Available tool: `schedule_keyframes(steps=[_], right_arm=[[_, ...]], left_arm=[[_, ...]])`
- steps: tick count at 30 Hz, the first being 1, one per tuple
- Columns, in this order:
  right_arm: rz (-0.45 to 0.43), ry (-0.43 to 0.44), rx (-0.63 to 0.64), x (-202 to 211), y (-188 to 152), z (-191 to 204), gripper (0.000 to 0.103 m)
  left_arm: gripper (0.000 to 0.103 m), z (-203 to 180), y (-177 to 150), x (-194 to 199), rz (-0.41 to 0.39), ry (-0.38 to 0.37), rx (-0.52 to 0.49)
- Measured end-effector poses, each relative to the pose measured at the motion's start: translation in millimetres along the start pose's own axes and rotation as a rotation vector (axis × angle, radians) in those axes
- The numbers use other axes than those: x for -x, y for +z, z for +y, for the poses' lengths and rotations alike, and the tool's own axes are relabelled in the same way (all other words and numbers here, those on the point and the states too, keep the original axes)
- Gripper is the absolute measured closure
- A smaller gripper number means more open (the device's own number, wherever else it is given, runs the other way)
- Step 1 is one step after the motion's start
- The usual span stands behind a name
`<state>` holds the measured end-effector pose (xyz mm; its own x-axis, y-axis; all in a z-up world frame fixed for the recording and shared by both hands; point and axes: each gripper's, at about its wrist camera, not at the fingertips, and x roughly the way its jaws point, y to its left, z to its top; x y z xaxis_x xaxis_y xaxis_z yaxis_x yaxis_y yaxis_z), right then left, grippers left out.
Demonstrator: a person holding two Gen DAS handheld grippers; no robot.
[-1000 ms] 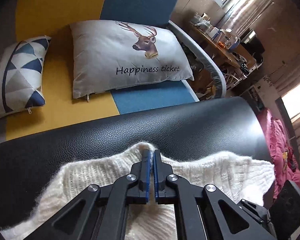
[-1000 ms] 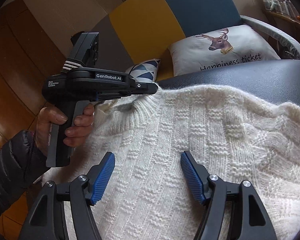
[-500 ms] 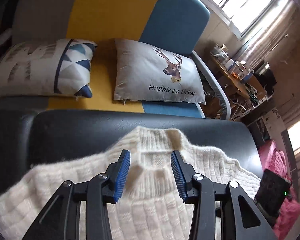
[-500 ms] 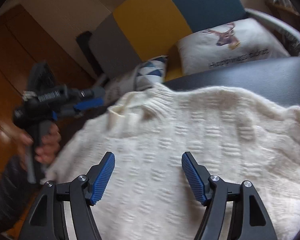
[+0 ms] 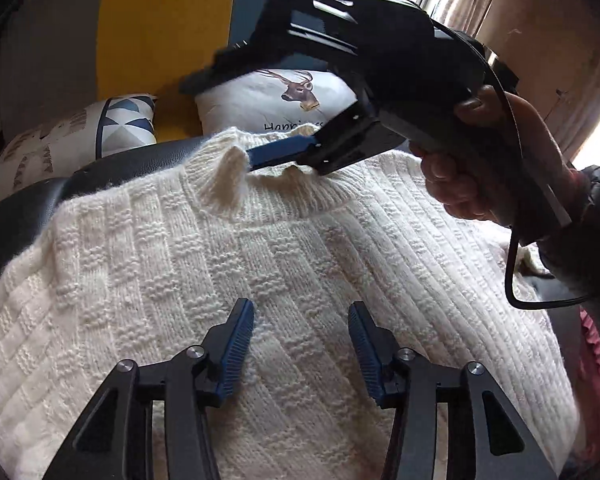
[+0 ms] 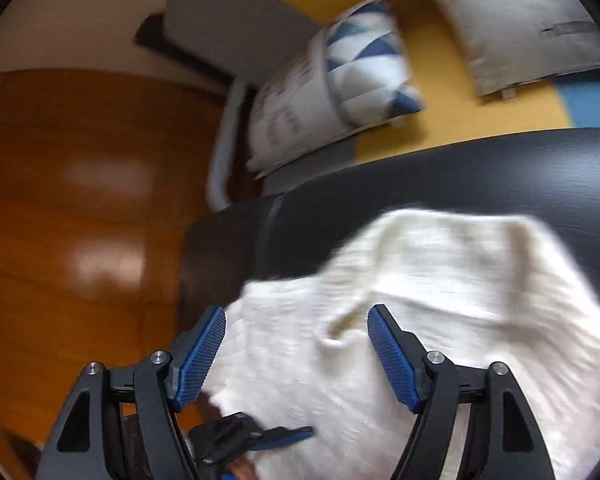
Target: Fold clothes
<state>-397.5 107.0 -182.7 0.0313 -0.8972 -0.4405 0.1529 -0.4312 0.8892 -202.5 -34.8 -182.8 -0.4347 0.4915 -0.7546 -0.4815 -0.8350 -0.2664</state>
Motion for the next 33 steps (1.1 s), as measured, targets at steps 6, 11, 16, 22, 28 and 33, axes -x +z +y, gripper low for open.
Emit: schedule_keyframes(steps=[6,11,16,22,28,33], right_arm=[[-0.103,0.047,0.016,-7,23,1,0.026],[-0.144,-0.103,0.034,13,16,0,0.026],[-0.13,-0.091,0.091,45,-17,13,0.026],[-0.064,-0.242,-0.032,50,-38,-20,0.027],[-0.226,-0.164,-0.081,73,-58,-37,0.033],[-0.378,-0.11,-0.065,116,-125,-28,0.03]], left_arm=[[0.046,8,0,-1,-0.012,-0.05,0.033],[0.045,6,7,0,-0.018,-0.046,0.033],[0.045,14,36,5,-0.046,-0.097,0.093],[0.045,26,64,6,-0.066,-0.129,0.174],[0.049,48,69,-11,-0.026,-0.041,0.287],[0.042,46,58,-3,-0.018,0.007,0.337]])
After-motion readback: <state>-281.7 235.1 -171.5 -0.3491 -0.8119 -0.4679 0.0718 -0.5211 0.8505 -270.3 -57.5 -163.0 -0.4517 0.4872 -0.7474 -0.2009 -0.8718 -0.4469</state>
